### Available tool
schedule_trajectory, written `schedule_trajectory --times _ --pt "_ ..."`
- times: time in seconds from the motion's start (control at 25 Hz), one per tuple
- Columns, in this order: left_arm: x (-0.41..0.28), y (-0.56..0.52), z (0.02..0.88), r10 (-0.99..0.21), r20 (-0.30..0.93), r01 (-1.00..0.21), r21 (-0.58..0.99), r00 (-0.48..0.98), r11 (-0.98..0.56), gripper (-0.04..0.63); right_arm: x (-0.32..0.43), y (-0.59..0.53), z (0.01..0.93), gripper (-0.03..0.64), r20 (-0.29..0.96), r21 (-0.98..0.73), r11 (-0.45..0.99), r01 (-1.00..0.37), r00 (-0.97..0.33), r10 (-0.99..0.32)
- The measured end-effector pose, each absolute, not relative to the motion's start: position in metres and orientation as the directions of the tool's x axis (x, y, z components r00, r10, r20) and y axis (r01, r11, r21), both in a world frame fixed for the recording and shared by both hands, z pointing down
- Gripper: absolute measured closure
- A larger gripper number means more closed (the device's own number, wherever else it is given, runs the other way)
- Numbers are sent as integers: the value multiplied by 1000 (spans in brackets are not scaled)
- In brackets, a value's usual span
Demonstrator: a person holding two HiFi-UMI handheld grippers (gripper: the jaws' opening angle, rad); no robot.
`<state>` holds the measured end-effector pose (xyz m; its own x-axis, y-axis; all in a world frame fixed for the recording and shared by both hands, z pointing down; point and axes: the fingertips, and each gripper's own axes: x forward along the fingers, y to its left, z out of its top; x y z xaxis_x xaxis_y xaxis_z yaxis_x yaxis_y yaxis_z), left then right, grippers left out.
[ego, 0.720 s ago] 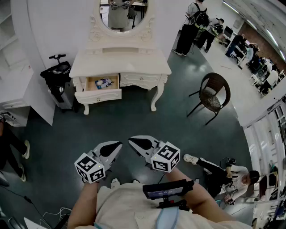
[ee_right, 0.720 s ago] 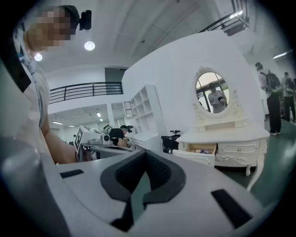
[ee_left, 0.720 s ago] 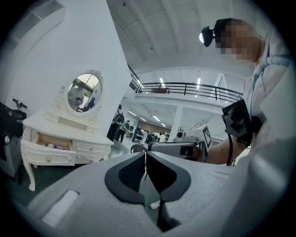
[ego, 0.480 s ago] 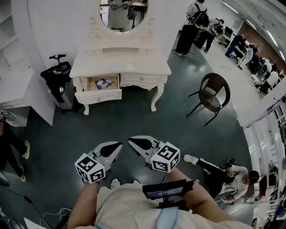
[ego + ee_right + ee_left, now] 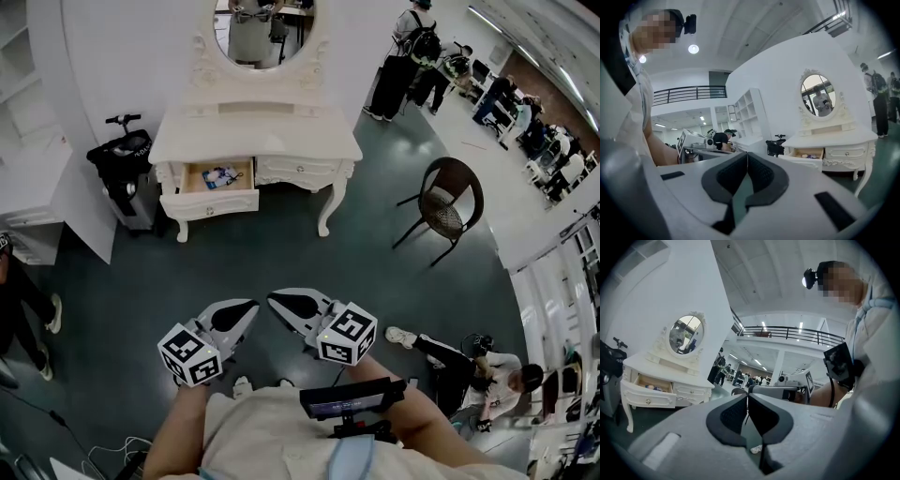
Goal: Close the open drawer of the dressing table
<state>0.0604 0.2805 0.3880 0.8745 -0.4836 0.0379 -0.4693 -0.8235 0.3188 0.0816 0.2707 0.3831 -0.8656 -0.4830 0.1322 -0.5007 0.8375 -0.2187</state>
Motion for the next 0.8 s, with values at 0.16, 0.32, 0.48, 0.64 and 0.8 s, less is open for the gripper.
schedule_trajectory --times 0.16,0.32,0.48,0.64,0.8 --pt "58 279 387 -477 32 -460 324 879 -827 583 78 269 384 601 138 -222 834 -505 -863 -486" --pt "55 275 388 -467 36 -453 322 884 -832 582 75 264 385 601 142 -226 829 -512 -859 -492" --pt "53 273 388 -456 42 -445 316 889 -838 583 73 261 384 601 138 -230 826 -514 -858 -495" --pt "50 271 388 -453 43 -442 315 891 -840 583 69 259 385 601 139 -232 824 -517 -856 -498" --pt "44 268 388 -453 44 -443 317 890 -839 582 62 255 385 601 142 -234 823 -517 -856 -497"
